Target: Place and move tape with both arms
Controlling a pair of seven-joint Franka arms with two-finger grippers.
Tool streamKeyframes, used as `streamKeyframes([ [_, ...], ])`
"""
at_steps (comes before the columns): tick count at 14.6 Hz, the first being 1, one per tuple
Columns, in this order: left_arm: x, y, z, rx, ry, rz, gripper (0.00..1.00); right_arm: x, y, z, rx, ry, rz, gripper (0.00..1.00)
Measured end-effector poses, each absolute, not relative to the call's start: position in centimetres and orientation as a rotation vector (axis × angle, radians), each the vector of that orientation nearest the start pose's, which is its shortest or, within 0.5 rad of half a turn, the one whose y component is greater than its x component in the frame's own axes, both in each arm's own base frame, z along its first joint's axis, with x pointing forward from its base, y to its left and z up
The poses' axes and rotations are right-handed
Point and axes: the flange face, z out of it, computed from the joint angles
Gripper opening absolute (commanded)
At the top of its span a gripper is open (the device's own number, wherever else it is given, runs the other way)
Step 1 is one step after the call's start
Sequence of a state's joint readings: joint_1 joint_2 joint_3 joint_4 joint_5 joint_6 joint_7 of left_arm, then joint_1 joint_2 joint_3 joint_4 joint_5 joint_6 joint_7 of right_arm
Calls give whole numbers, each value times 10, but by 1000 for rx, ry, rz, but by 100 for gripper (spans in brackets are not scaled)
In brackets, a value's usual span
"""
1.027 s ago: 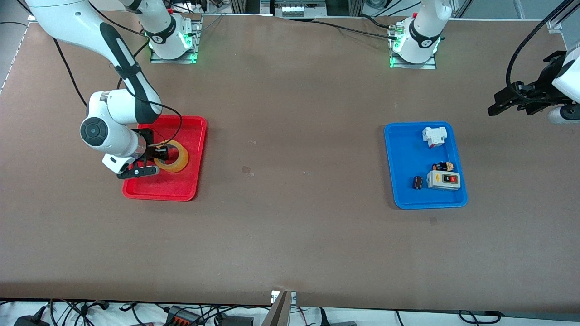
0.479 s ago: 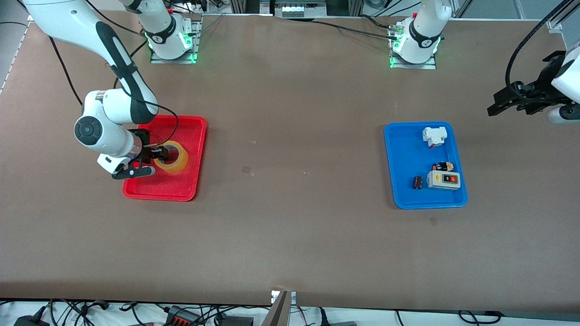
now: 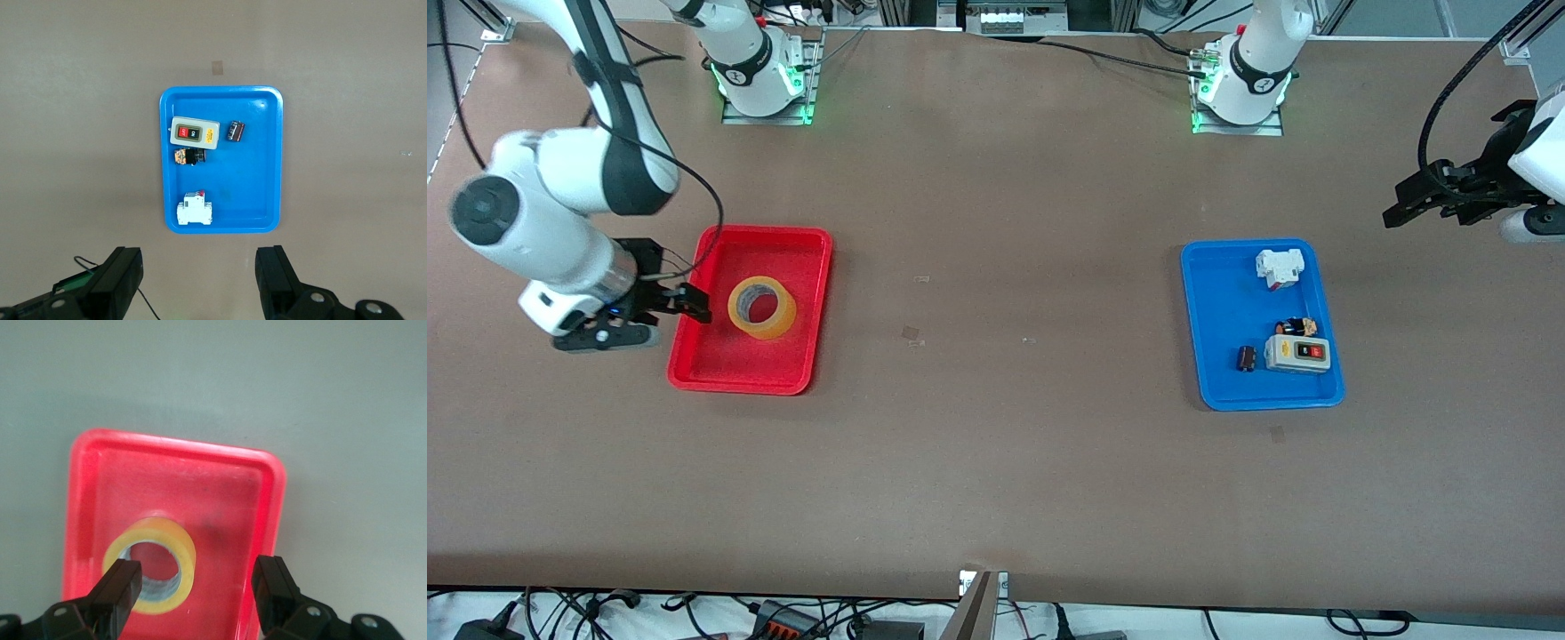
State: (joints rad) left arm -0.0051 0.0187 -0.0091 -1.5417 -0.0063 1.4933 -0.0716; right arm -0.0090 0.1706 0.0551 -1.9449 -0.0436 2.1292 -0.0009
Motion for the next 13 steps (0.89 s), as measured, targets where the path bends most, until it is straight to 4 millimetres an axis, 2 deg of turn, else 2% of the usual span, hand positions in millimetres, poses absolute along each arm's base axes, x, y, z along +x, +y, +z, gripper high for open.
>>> streamKeyframes([
  [4,552,-13,622,-3153,-89,104,100,586,35,489,-3178,8,35,99],
  [7,552,-22,624,-3174,-125,94,100,572,61,545,-3184,53,61,99],
  [10,551,-26,626,-3206,-132,87,100,548,94,585,-3191,54,58,99],
  [13,551,-26,627,-3206,-133,84,100,521,100,617,-3197,49,54,98],
])
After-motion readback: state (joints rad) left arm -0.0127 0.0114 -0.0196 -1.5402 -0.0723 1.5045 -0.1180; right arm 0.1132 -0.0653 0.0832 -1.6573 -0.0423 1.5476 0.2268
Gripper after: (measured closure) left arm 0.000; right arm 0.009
